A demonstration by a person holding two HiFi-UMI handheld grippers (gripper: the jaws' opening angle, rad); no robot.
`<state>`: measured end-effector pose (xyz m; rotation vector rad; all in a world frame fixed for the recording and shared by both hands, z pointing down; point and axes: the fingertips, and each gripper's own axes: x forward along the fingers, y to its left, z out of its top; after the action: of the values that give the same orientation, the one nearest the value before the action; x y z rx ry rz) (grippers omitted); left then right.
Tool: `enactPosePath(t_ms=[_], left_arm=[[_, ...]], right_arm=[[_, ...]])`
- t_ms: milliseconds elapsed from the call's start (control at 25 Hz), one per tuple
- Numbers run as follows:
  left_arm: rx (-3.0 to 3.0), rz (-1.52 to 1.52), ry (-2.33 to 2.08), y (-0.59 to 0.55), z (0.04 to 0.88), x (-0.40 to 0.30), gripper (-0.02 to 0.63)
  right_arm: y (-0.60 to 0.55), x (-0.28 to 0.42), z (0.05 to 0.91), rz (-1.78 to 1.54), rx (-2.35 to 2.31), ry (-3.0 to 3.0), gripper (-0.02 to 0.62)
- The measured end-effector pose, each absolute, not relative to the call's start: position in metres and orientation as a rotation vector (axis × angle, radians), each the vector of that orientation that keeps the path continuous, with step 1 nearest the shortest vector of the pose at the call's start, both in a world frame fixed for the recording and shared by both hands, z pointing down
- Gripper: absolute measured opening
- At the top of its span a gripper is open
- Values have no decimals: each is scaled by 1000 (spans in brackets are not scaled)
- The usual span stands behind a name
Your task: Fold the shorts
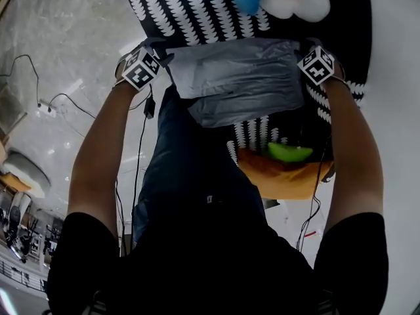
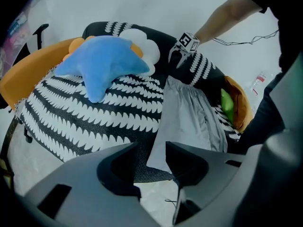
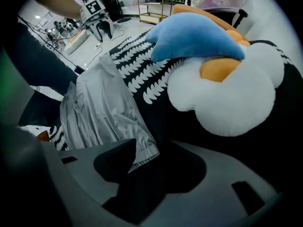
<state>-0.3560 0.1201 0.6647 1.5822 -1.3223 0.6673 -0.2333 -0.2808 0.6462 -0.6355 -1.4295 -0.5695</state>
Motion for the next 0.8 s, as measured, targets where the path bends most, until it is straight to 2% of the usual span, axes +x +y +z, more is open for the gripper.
enactPosePath(t_ms=[800], left_arm=[[1617, 762, -1218, 129, 732, -329, 131]], right_arm=[[-296, -211, 736, -760, -825, -1058, 146]])
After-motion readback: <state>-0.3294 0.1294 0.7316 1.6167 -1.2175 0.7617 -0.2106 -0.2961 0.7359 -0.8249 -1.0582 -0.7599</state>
